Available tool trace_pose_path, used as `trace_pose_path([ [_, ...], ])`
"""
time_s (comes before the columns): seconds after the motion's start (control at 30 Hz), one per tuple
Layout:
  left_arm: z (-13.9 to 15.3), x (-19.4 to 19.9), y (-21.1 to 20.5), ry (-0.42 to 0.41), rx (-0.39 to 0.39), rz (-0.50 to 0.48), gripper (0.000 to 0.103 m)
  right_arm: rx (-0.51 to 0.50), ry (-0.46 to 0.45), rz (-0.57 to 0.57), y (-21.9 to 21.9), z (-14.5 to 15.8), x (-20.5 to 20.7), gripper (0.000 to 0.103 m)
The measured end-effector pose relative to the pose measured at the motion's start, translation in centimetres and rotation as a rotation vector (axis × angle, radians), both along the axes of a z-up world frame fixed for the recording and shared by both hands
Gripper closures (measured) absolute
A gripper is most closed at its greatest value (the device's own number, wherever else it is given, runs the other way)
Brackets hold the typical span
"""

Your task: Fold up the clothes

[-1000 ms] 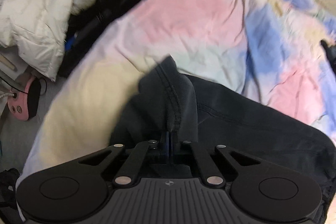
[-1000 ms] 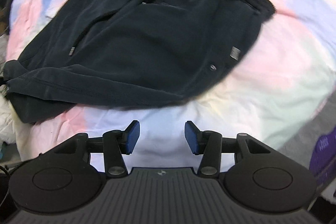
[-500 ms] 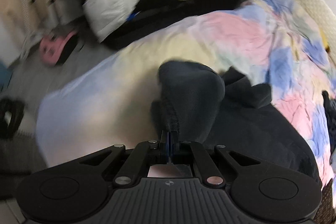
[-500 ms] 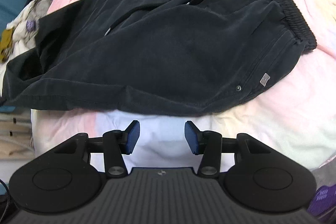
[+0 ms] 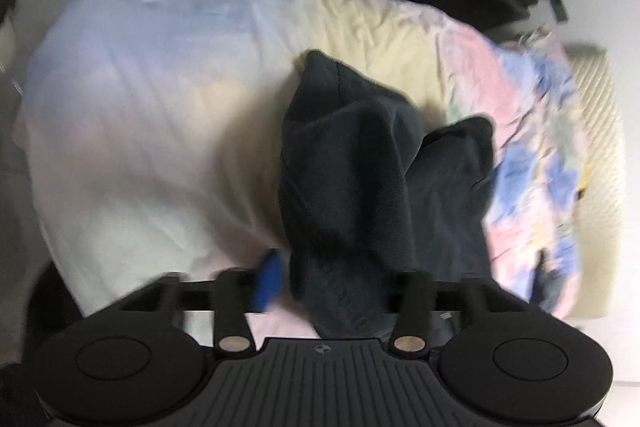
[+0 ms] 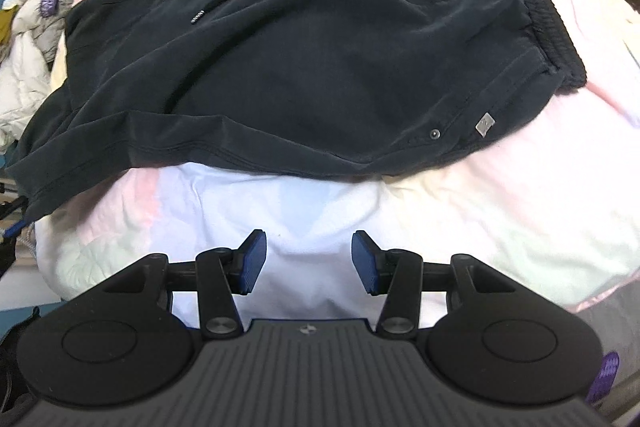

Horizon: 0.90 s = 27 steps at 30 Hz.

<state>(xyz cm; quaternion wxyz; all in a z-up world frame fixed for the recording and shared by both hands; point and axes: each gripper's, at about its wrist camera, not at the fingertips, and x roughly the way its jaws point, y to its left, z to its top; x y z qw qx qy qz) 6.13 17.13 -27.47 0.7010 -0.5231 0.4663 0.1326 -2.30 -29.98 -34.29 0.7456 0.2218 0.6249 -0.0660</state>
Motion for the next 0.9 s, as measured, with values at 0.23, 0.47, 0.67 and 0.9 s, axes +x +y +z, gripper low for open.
trace_pose_path([
  [0.23,-2.3,3.3,6.5,-0.063,-0.099,0.089,0.028,-0.027,0.013,-0.047,2.6,0.9,1.6,0.054],
  [0.47,-7.7,10.6,9.5,0.009,-0.095,0.001,0.031,-0.076,0.039,-0.109,5.0,2.4,2.1,0.054],
  [0.67,-10.6,14.7,10.2,-0.005,-0.095,-0.062,0.073,-0.116,0.075,-0.18,6.3,3.4,1.0,0.054],
  [0.9,-5.6,14.3,12.5,-0.11,0.029,-0.013,0.1,-0.094,0.061,-0.24,7.6,3.2,1.5,0.054],
])
